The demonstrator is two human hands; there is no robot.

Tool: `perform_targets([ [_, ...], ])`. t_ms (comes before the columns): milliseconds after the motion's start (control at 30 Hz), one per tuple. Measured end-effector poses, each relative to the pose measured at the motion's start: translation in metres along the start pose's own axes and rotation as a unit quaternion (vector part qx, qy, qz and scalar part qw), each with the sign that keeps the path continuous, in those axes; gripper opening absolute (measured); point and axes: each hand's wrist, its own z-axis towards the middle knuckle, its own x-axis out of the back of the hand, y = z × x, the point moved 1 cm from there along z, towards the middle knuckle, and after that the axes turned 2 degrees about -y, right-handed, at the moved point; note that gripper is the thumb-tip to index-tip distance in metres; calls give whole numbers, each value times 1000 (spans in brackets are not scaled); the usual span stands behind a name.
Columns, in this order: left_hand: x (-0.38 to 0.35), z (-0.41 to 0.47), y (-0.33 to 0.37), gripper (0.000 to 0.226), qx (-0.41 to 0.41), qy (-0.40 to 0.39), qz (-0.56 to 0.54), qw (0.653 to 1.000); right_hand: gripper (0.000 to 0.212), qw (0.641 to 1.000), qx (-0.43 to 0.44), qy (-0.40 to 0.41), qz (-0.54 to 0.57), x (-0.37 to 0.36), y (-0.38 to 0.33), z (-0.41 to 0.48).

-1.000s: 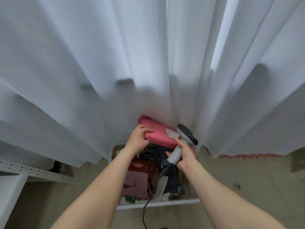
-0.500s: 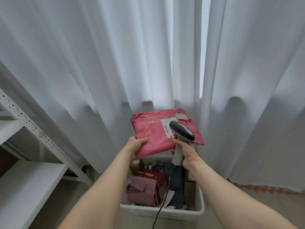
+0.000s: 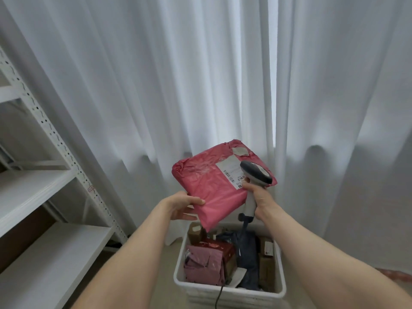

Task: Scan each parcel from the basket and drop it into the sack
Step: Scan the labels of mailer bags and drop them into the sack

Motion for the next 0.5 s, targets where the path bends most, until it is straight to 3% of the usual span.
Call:
perform_targets([
  [67,18,-5,-2,66,-18,86,-21,996,28,999,20,-6,-44,-6,0,-4],
  [133,47,-8,-4,94,-54,253,-30,965,28,994,31,-31,-96,-14,2,-10],
  [200,75,-14,-5,111,-64,319,39,945,27,984,20,-78,-157,-25,3,-20],
  [267,89,-22,-5,106,-55,262,64,961,26,971,4,-133,-199,-42,5,-32],
  [367,97,-37,-13,73,-39,163,56,984,25,958,-14,-179,-225,-67,14,-43],
  [433,104,-39,-24,53,-21,160,52,986,26,956,-10,-159,-246,-77,18,-42],
  [500,111,-37,-30,51,-26,159,-11,987,26,960,-2,-109,-258,-82,22,-40],
])
